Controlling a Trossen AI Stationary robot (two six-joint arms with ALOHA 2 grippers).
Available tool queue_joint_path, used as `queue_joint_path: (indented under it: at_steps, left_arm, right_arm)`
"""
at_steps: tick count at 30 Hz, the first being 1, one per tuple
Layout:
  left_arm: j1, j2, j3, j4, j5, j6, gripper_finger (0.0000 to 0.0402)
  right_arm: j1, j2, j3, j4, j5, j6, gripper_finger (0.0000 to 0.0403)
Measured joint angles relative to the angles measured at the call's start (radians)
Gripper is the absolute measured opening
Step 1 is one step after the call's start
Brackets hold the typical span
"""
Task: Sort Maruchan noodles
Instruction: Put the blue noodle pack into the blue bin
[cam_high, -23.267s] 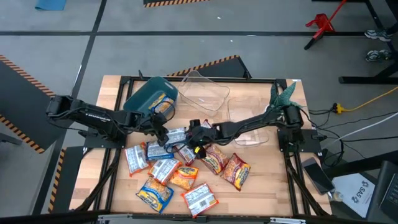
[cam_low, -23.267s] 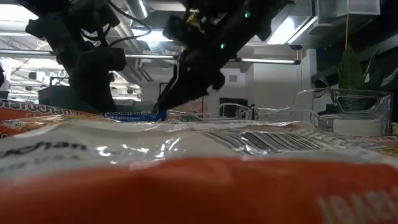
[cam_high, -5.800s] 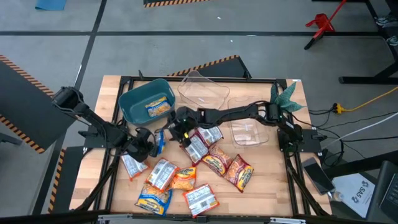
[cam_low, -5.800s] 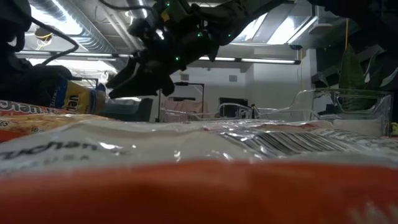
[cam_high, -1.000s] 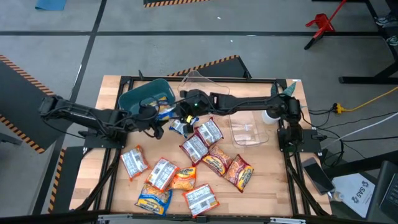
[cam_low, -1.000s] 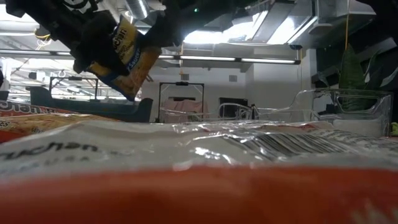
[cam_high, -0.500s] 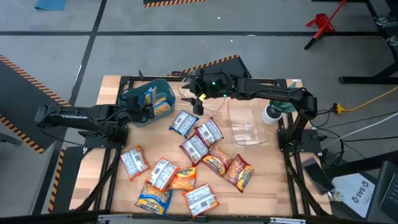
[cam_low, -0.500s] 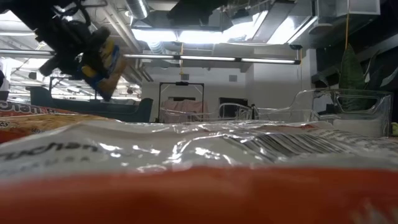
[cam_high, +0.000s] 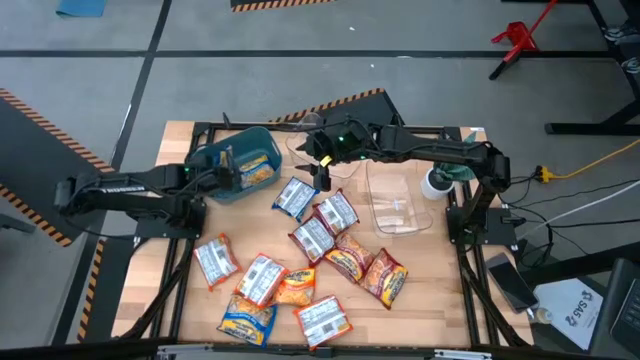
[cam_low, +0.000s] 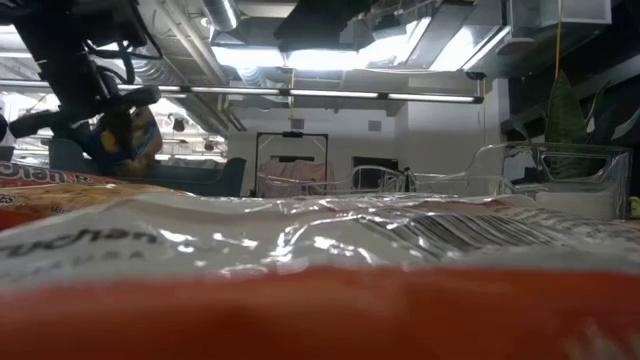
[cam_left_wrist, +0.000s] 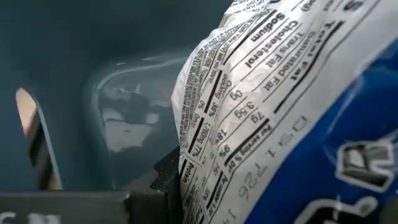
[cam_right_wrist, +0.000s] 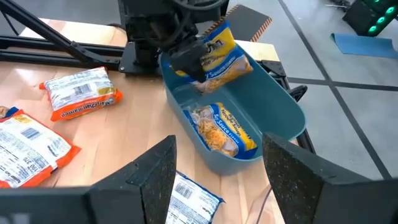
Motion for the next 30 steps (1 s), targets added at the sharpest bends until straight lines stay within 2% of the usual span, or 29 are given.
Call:
queue_joint_path:
  at_steps: [4,9,23,30]
  left_arm:
    - [0.025,-0.002,0.000,0.006,0.012,-0.049,0.0148]
    - [0.049,-0.001,0.000,0.045,0.067,-0.014,0.0157]
    - [0.056,-0.005,0.000,0.080,0.071,0.036,0.0242]
    - [0.056,-0.118,0.000,0.105,0.009,0.022,0.0254]
  right_arm:
    - [0.000,0.000,0.000,0.001,0.000,0.000,0.0221]
    - [0.000,0.000,0.000,0.001,-0.001,0.000,0.0221]
    - [-0.001,0.000,0.000,-0.028,-0.035,-0.007,0.0221]
    - [-0.001,0.000,0.000,-0.079,-0.035,-0.007,0.0221]
